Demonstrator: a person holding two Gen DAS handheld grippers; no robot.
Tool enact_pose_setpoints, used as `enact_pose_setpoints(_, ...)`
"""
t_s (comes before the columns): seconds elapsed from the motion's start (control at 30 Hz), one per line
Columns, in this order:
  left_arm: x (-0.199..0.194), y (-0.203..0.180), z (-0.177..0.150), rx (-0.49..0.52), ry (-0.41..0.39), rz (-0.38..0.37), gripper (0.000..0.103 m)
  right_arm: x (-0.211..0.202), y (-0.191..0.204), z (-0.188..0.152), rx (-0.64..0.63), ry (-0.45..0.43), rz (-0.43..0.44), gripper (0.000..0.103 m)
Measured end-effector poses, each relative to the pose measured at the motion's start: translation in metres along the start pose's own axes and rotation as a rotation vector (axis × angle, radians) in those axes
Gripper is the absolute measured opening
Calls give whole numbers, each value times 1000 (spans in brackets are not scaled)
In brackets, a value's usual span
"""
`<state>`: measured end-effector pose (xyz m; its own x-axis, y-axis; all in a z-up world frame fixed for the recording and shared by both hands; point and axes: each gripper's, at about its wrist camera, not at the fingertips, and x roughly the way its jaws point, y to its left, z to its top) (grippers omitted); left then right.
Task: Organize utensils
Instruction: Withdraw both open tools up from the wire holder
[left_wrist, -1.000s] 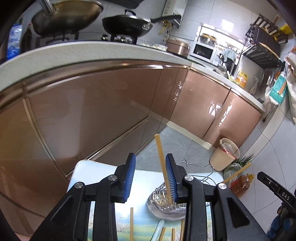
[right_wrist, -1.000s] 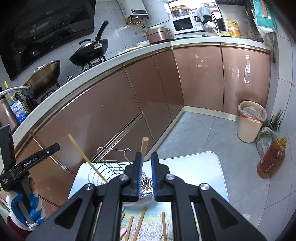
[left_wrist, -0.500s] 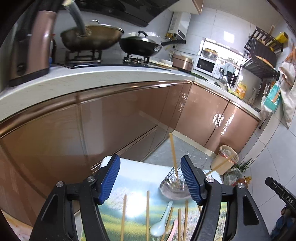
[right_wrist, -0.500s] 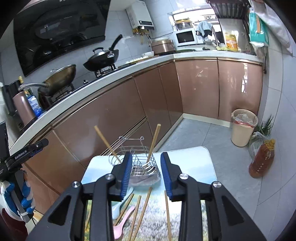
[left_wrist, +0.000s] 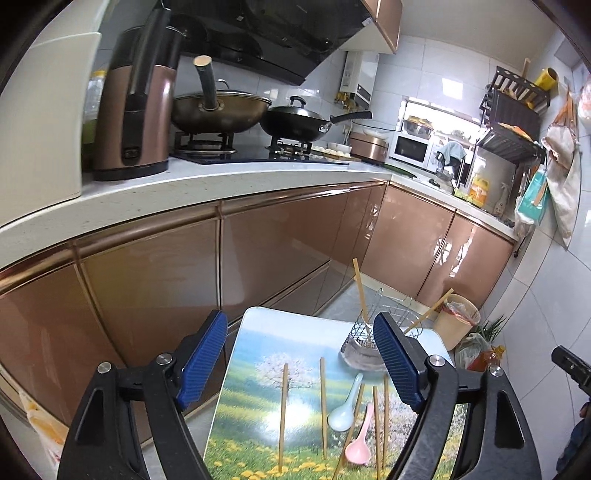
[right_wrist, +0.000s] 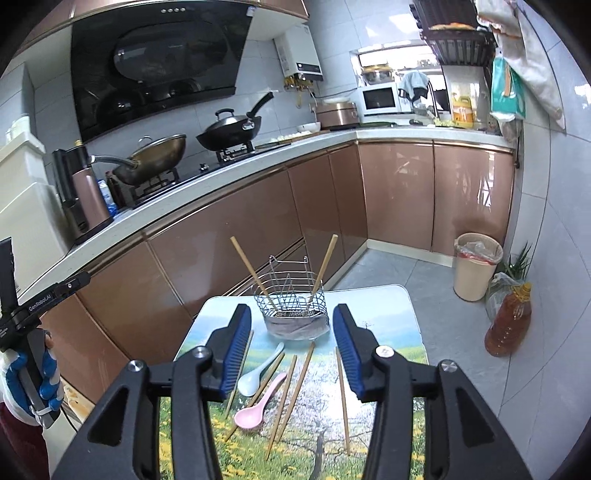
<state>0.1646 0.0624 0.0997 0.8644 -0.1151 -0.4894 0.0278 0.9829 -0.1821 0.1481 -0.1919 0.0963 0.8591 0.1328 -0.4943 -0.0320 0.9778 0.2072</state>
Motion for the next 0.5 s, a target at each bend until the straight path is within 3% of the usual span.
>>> enact_pose_setpoints(0.27,-16,10,-15,18,-1,20,81,-25,10,-12,-24,-29,0,44)
enact_pose_setpoints(0.5,-9,12,-29,37,36,22,78,-16,16,-23,-55,-3,-22,44)
